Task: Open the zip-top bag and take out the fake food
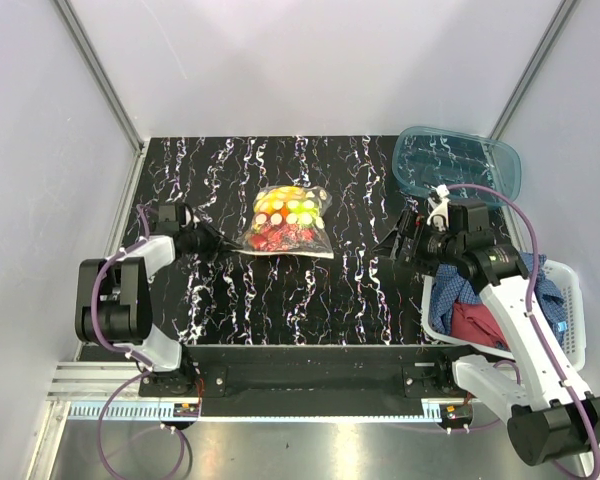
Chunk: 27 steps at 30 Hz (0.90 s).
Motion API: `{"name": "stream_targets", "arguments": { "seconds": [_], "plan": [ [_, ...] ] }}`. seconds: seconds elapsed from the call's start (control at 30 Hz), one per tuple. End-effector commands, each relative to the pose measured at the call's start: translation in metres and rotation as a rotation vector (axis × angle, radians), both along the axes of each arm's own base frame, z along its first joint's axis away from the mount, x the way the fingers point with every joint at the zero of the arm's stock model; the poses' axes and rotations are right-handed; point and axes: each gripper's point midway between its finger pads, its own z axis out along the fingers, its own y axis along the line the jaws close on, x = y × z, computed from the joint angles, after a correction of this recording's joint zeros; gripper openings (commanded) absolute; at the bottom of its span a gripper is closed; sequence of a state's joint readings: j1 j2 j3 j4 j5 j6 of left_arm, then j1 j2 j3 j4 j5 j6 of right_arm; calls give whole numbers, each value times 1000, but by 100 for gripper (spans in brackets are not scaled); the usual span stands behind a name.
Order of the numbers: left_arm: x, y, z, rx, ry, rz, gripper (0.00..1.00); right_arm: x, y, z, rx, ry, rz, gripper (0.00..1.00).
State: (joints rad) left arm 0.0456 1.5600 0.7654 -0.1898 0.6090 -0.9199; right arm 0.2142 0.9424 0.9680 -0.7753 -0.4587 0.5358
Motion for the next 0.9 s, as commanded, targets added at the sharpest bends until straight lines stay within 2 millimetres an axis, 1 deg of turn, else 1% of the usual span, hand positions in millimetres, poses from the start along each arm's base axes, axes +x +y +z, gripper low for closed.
{"name": "stream_targets", "arguments": {
  "seconds": [0.0, 0.03, 0.07, 0.1, 0.13, 0.17, 0.2, 0.23, 0.27, 0.3, 0.33, 0.37, 0.4, 0.43, 0.47, 0.5, 0.53, 0.57, 0.6, 0.63, 0.67, 0.7, 0.77, 0.8, 0.87],
  "plan": [
    [16, -1, 41, 9, -144, -19, 11, 12, 13, 15, 17, -94, 85, 100],
    [15, -1, 46, 19, -158, -26, 9, 14, 15, 15, -5, -123, 116, 100],
    [14, -2, 54, 37, -187, -44, 6, 18, 17, 21, -22, -161, 130, 100],
    [10, -8, 69, 48, -217, -67, 5, 18, 24, 19, -43, -166, 166, 100],
    [9, -8, 76, 63, -234, -70, 3, 22, 27, 28, -69, -216, 193, 100],
    [4, -15, 81, 75, -243, -89, 2, 28, 28, 30, -93, -241, 196, 100],
    [-4, -26, 87, 75, -243, -119, 1, 32, 34, 29, -110, -250, 218, 100],
    [-9, -31, 99, 75, -268, -131, 0, 33, 42, 37, -122, -287, 254, 100],
    [-15, -34, 100, 84, -249, -125, 0, 38, 47, 39, -136, -311, 263, 100],
    [-22, -45, 106, 80, -259, -145, 0, 42, 55, 35, -148, -306, 285, 100],
    [-26, -49, 119, 75, -295, -143, 0, 41, 68, 40, -164, -338, 322, 100],
    [-29, -52, 126, 71, -295, -115, 0, 42, 76, 42, -170, -354, 342, 100],
    [-35, -63, 132, 60, -305, -134, 1, 45, 85, 35, -186, -343, 366, 100],
    [-38, -67, 144, 46, -331, -134, 3, 39, 103, 41, -195, -381, 431, 100],
    [-46, -76, 147, 26, -316, -147, 3, 42, 111, 35, -221, -384, 453, 100],
    [-49, -80, 153, 13, -319, -153, 3, 42, 120, 36, -243, -419, 494, 100],
    [-51, -83, 164, -2, -329, -152, 3, 37, 135, 44, -244, -462, 539, 100],
    [-58, -89, 165, -3, -316, -170, 3, 39, 143, 38, -271, -465, 567, 100],
    [-61, -91, 169, -5, -317, -175, 2, 42, 149, 46, -290, -517, 590, 100],
    [-62, -93, 176, -5, -326, -172, 2, 41, 156, 47, -297, -534, 615, 100],
    [-68, -97, 178, -5, -322, -182, 2, 45, 161, 40, -314, -531, 634, 100],
    [-70, -99, 180, -6, -321, -185, 2, 50, 165, 49, -327, -569, 650, 100],
    [-75, -104, 185, -19, -321, -189, 2, 55, 169, 43, -357, -577, 686, 100],
    [-76, -106, 187, -23, -319, -191, 2, 57, 173, 49, -367, -612, 713, 100],
    [-78, -112, 190, -34, -316, -202, 2, 52, 180, 45, -345, -617, 782, 96]
  ]
}}
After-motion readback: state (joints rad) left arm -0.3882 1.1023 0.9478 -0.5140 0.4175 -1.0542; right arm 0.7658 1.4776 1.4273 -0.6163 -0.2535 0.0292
